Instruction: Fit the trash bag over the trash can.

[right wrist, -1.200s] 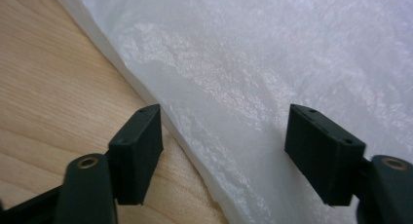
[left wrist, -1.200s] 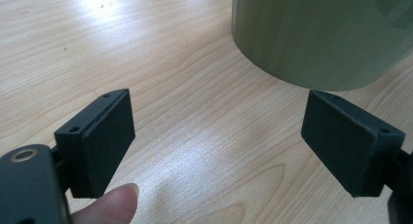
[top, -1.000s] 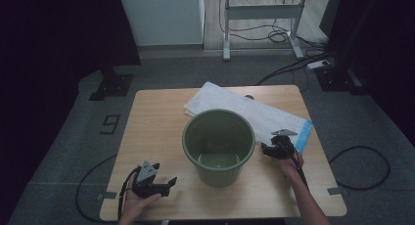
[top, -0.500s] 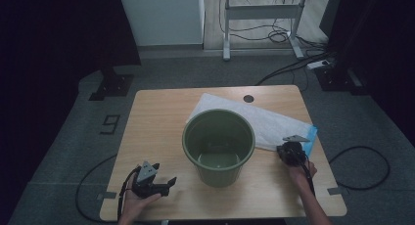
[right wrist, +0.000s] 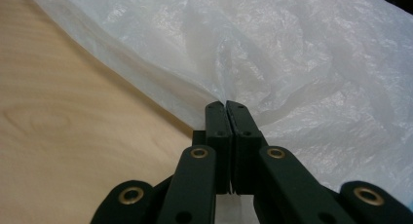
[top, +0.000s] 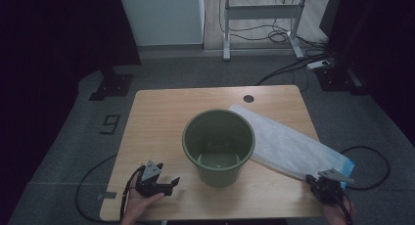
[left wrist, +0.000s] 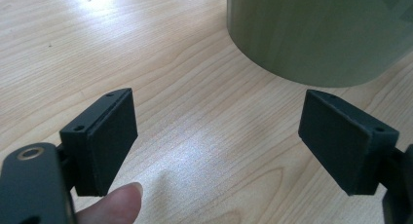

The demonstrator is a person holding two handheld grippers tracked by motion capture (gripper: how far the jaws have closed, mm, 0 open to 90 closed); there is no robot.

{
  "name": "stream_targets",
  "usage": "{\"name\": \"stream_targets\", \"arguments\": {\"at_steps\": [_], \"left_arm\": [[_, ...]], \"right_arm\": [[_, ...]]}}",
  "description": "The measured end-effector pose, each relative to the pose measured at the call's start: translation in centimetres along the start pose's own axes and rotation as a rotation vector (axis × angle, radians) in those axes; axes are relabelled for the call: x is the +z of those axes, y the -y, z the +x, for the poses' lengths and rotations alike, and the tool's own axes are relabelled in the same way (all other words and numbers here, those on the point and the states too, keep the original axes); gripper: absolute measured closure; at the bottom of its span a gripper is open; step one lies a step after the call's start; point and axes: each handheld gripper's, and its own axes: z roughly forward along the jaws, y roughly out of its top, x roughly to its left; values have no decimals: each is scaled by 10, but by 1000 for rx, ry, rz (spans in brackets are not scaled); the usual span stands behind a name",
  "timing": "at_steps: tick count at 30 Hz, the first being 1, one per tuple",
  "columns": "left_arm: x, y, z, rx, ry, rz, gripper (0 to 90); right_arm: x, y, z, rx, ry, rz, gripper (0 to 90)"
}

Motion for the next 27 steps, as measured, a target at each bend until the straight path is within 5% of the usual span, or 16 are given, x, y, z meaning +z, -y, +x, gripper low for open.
{"name": "stream_targets", "arguments": {"at_steps": [7, 12, 18, 21, 27], "left_arm": [[0, 0, 0, 5, 2, 5, 137], [-2, 0, 0, 2, -3, 1, 138], [-4, 1, 2, -8, -3, -3, 137], [-3, 2, 2, -4, -5, 0, 137], [-5, 4, 4, -9, -10, 0, 137]], "right_arm": [[-15, 20, -14, 31, -2, -6, 832], [-13, 18, -8, 10, 0, -15, 618], [-6, -4, 23, -60, 1, -90, 354], [8, -20, 41, -93, -52, -116, 298], [53, -50, 70, -130, -111, -76, 236]]}}
